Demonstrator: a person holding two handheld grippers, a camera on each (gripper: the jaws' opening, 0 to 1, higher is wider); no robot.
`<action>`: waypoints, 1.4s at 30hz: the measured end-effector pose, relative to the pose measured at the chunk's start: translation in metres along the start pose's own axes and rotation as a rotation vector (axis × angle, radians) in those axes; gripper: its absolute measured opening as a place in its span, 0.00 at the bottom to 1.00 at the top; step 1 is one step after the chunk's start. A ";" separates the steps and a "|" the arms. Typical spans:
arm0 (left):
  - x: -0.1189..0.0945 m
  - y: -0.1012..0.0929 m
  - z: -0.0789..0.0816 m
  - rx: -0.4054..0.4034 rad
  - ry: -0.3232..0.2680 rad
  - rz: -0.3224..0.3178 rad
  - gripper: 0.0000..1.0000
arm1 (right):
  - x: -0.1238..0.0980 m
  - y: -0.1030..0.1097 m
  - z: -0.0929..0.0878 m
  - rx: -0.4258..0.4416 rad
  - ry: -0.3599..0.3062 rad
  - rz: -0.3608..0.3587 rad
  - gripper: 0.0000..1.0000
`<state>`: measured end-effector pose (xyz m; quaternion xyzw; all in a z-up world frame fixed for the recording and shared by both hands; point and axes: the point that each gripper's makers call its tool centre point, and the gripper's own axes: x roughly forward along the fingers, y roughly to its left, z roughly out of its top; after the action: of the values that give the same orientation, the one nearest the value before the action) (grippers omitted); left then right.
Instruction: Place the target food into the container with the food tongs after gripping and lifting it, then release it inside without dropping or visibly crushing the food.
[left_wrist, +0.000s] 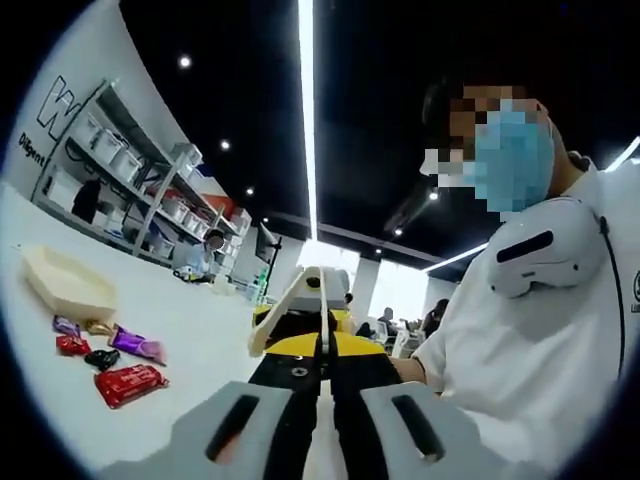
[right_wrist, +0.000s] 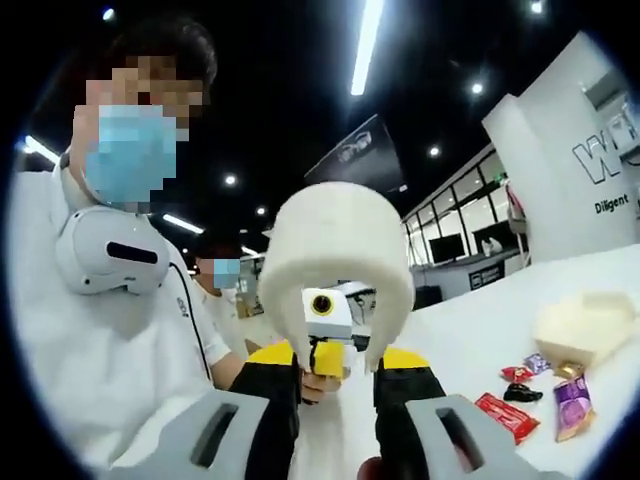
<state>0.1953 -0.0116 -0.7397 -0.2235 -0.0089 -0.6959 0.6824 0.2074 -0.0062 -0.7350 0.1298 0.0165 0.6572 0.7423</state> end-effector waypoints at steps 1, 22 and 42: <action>0.001 -0.001 0.000 0.004 -0.010 -0.001 0.01 | 0.000 0.000 0.002 0.011 -0.021 0.001 0.24; 0.007 -0.006 0.003 -0.027 -0.071 -0.029 0.01 | 0.001 0.009 0.004 0.070 -0.054 0.045 0.22; -0.018 0.010 0.005 0.027 -0.006 0.073 0.00 | -0.008 -0.008 0.003 -0.046 0.004 -0.047 0.22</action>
<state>0.2056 0.0059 -0.7442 -0.2166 -0.0120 -0.6698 0.7101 0.2151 -0.0150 -0.7350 0.1107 0.0058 0.6401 0.7602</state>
